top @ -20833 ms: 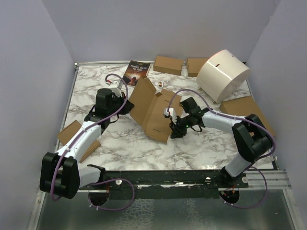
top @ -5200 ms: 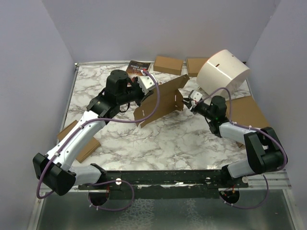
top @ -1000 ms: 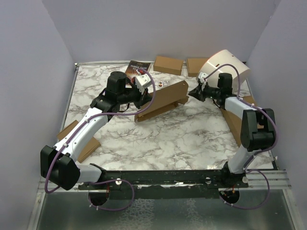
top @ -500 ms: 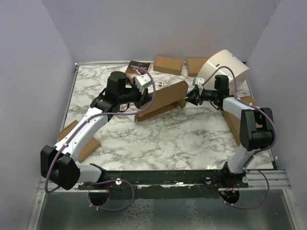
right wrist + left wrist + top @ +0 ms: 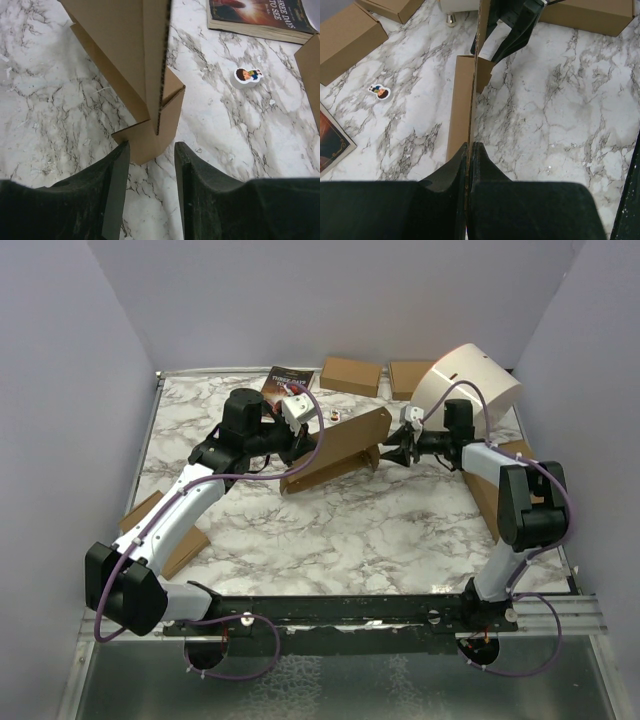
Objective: Fold the paper box
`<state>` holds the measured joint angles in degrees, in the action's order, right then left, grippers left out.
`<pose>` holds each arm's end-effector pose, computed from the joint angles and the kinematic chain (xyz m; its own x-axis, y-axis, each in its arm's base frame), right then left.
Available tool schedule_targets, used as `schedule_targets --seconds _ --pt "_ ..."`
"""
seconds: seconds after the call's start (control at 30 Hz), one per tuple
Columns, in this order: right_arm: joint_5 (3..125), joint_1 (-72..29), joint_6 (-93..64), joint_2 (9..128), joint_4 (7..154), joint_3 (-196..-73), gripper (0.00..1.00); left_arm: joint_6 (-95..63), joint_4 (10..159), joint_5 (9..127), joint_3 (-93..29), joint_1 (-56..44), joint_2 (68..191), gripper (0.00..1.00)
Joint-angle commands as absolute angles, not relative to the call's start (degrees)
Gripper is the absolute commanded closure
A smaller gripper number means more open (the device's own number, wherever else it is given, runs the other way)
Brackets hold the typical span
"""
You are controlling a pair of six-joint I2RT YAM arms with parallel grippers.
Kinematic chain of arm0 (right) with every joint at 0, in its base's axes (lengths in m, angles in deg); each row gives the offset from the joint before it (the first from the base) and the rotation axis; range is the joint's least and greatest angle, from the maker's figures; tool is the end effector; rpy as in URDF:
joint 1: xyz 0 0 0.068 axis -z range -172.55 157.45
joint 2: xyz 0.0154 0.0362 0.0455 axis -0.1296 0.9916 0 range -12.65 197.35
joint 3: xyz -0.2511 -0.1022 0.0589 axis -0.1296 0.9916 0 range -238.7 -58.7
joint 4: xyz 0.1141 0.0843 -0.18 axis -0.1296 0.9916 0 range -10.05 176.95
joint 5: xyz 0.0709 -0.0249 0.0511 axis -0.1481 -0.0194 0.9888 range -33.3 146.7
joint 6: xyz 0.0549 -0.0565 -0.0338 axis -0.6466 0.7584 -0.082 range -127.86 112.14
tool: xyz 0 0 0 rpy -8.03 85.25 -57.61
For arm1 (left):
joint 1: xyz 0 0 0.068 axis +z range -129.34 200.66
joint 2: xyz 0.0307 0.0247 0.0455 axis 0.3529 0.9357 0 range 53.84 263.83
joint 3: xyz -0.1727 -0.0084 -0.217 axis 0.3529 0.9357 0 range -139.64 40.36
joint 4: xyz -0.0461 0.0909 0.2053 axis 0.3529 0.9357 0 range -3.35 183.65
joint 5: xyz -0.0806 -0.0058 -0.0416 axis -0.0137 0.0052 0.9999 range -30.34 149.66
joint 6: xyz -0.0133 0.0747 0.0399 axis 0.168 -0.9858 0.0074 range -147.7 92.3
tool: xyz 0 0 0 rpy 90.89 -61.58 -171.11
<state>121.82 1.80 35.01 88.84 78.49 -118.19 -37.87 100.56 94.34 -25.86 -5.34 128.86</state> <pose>0.3418 0.1027 0.2121 0.0207 -0.2855 -0.9581 -0.9732 0.2137 -0.0848 0.2446 -0.1671 0.3478 -0.1946 0.2567 -0.9467 0.8805 0.4711 -0.0533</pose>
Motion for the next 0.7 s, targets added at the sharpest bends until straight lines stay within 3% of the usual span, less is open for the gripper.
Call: schedule_targets --seconds 0.0,0.3,0.67 --pt "124.2 0.3 34.1 90.5 78.3 -117.8 0.57 -37.2 102.5 95.7 -26.4 -5.4 130.0 1.0" --pt "123.7 -0.2 26.5 91.4 71.7 -116.8 0.53 -37.2 102.1 96.8 -26.3 -5.4 130.2 1.0" --pt "121.7 -1.3 20.0 91.3 63.5 -115.0 0.54 -37.2 102.5 97.1 -26.5 -5.4 130.7 1.0"
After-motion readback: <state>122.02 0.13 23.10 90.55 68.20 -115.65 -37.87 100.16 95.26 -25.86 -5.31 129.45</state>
